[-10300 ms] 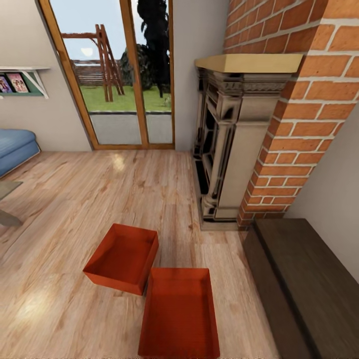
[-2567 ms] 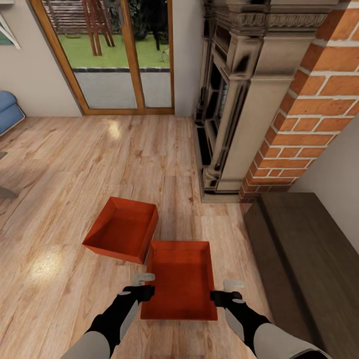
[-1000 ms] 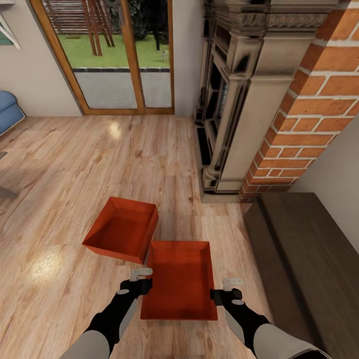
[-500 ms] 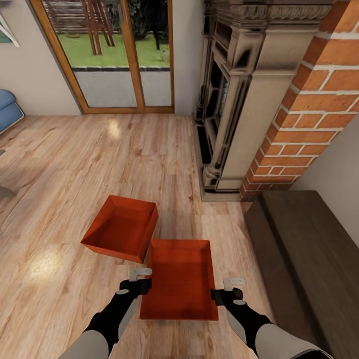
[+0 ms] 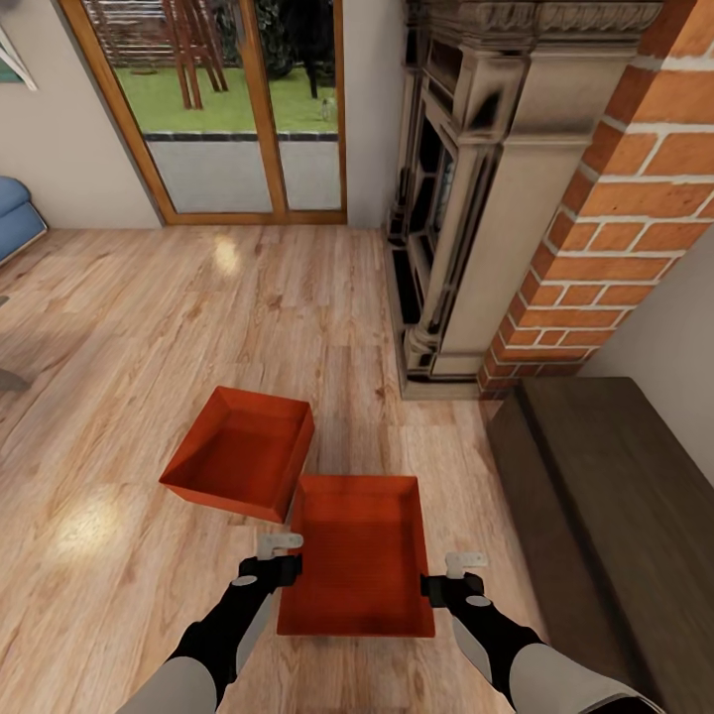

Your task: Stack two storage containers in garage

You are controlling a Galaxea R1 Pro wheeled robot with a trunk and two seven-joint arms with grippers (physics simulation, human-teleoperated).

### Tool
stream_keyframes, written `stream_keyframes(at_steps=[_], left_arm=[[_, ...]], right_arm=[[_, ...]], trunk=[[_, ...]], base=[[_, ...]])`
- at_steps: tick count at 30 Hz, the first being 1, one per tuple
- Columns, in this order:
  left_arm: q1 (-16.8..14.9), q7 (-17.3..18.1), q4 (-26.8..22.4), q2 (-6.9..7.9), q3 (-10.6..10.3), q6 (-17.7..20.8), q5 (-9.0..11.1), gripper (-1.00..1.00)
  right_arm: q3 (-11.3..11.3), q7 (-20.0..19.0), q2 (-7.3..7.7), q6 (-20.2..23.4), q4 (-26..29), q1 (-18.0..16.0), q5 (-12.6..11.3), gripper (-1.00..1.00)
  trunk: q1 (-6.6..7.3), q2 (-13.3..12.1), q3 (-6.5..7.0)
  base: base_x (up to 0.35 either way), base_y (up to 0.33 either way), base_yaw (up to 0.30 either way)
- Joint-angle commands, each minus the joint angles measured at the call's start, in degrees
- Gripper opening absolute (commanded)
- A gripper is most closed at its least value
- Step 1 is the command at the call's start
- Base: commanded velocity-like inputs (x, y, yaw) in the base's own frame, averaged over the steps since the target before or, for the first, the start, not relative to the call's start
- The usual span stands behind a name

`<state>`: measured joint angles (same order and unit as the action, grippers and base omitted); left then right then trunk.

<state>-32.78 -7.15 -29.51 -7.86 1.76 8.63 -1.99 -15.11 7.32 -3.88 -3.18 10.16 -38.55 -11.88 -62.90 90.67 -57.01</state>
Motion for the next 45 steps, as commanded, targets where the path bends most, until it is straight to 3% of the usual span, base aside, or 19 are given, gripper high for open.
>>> stream_keyframes(at_steps=[1, 45], left_arm=[[0.00, -0.05, -0.14, -0.05, 0.18, 0.33, -0.21, 1.00], [0.00, -0.04, 6.22, 0.21, 0.22, 0.03, -0.19, 1.00]], right_arm=[[-0.51, 0.26, 0.01, -0.28, -0.05, -0.04, -0.51, 1.00], [-0.54, 0.46, -0.30, -0.20, -0.17, -0.04, -0.67, 1.00]], trunk=[[-0.22, 0.43, -0.22], [-9.89, 18.08, -8.12]], base=[[0.000, 0.000, 0.000], [0.000, 0.000, 0.000]])
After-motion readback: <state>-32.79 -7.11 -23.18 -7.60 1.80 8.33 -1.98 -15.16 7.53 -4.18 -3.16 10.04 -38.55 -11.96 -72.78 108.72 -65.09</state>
